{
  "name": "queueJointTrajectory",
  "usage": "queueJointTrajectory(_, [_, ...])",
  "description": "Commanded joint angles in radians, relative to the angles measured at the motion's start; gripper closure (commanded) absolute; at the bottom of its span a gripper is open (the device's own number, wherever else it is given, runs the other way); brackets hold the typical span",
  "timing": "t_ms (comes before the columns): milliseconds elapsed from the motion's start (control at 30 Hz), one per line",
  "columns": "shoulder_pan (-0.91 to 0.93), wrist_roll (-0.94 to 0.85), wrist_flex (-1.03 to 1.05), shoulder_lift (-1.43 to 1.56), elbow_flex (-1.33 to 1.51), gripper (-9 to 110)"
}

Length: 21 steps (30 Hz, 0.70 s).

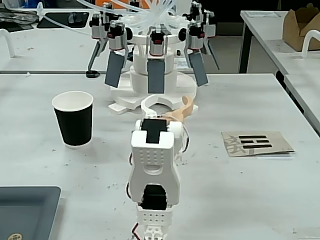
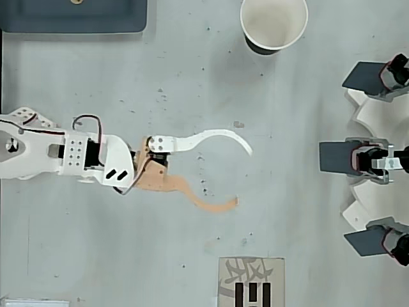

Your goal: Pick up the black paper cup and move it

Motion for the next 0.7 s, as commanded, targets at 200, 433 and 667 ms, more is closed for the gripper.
queueJointTrajectory(200, [-0.038, 0.02, -0.071, 0.144, 0.141, 82])
queueJointTrajectory(433, [-0.044, 0.06, -0.133, 0.202, 0.252, 78])
queueJointTrajectory(667, [-0.089, 0.061, -0.19, 0.247, 0.345, 74])
